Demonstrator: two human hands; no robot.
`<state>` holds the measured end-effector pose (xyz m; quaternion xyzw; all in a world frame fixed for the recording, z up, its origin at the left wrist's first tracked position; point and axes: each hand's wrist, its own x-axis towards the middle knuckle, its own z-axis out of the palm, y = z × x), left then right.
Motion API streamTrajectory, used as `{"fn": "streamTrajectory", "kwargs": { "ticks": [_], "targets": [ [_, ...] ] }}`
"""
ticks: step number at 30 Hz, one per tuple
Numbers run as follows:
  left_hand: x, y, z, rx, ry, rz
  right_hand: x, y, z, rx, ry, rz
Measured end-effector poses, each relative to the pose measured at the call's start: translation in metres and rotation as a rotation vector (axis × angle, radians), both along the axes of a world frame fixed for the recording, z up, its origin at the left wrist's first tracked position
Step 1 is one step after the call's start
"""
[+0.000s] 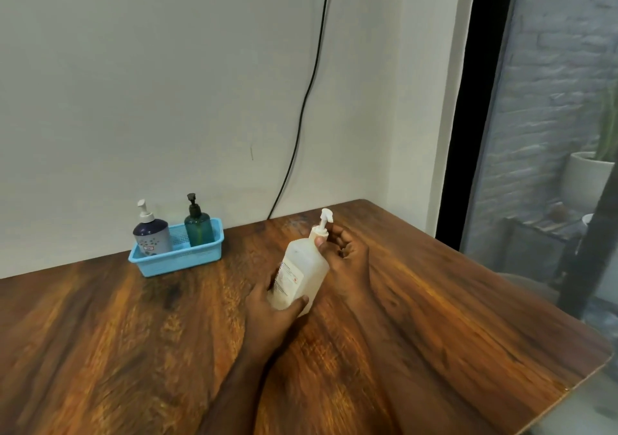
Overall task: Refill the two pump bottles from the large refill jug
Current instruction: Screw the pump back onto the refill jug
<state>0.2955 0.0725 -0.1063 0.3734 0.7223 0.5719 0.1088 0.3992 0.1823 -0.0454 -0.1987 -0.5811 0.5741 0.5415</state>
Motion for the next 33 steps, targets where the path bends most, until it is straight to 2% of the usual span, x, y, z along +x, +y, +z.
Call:
{"fn": "streamTrajectory", "kwargs": {
  "ticks": [8,12,15,19,23,33],
  "targets": [
    [-0.011,0.007,-0.008,0.049,-0.019,-0.074,-0.014,0.013,-0.005,-0.098,0.079,-0.029],
    [-0.01,0.011,-0.013,0.043,0.0,-0.084,-0.018,0.018,-0.008,-0.039,0.049,-0.075],
    [-0.011,0.013,-0.015,0.052,-0.004,-0.086,-0.016,0.02,-0.008,0.023,0.075,0.023],
    [-0.011,0.012,-0.016,0.057,0.018,-0.088,-0.007,0.022,-0.007,-0.032,0.173,0.203],
    [-0.012,0.012,-0.016,0.054,0.033,-0.092,-0.005,0.019,-0.004,-0.049,0.085,0.098],
    [-0.011,0.011,-0.014,0.037,0.073,-0.087,-0.005,0.014,-0.005,-0.068,0.034,-0.069]
  ]
}}
